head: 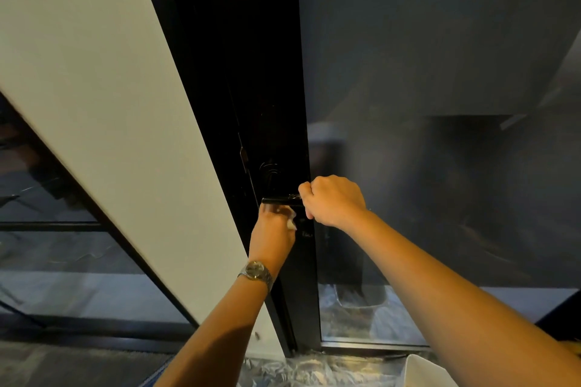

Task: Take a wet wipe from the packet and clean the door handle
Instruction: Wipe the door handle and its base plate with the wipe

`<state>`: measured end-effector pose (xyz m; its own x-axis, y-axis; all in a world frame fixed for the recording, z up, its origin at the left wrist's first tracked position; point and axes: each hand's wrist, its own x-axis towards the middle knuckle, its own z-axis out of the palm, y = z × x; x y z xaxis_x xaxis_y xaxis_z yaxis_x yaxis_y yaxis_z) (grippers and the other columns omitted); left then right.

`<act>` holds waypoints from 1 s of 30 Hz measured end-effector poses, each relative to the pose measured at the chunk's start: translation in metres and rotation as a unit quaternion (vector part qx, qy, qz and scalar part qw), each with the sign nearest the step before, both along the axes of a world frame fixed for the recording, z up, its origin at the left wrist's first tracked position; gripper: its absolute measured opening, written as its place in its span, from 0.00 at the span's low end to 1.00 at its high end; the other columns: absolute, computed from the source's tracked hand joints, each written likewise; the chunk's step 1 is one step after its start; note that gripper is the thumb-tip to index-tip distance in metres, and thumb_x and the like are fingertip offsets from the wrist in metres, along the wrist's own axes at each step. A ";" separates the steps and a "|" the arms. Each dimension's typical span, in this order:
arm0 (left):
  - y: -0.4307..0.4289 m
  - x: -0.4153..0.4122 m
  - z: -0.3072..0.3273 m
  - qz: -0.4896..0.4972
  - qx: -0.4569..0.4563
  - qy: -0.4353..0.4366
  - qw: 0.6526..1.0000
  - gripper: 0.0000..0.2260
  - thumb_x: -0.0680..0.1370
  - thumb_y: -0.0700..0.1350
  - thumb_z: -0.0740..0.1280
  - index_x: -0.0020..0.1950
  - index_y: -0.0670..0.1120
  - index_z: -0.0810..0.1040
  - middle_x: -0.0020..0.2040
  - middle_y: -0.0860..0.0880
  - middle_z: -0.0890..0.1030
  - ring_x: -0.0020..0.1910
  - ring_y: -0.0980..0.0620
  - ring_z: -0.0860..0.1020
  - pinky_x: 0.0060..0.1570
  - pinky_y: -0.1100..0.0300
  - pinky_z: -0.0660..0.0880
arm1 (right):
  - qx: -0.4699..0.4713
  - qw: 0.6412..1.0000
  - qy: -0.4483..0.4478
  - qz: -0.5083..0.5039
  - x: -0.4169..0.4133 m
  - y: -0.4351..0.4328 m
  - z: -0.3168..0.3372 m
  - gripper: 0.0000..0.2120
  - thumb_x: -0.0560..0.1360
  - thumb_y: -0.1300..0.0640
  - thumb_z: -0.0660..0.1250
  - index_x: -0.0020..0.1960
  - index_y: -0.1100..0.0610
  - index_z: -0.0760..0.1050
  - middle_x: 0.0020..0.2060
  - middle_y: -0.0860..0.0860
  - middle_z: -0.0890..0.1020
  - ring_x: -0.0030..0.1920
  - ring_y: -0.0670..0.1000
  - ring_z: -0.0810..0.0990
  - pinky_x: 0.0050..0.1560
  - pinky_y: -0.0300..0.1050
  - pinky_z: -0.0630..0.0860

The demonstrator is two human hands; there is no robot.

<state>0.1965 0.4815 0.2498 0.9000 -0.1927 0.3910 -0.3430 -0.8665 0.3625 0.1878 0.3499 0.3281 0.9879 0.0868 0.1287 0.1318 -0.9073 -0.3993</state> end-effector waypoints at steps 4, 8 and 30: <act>0.017 0.007 -0.001 -0.132 0.291 -0.057 0.946 0.13 0.65 0.43 0.75 0.48 0.43 0.83 0.56 0.45 0.81 0.56 0.45 0.78 0.55 0.55 0.77 | 0.002 1.000 -0.023 -0.010 0.000 0.001 0.000 0.24 0.79 0.51 0.49 0.38 0.59 0.79 0.36 0.54 0.83 0.36 0.53 0.80 0.35 0.46 0.74; 0.029 0.014 0.013 -0.186 0.384 -0.067 0.902 0.16 0.54 0.46 0.81 0.40 0.48 0.85 0.48 0.50 0.84 0.52 0.49 0.81 0.50 0.56 0.79 | -0.003 1.000 -0.025 -0.017 -0.002 0.002 0.000 0.23 0.80 0.51 0.50 0.32 0.58 0.74 0.30 0.52 0.78 0.30 0.51 0.74 0.29 0.43 0.67; 0.009 -0.003 0.017 0.070 -0.222 0.078 0.969 0.13 0.76 0.32 0.59 0.59 0.38 0.74 0.55 0.38 0.78 0.50 0.40 0.78 0.52 0.55 0.76 | 0.032 0.999 0.001 -0.032 -0.003 0.002 0.006 0.22 0.79 0.52 0.51 0.33 0.59 0.75 0.30 0.54 0.76 0.31 0.53 0.74 0.37 0.48 0.74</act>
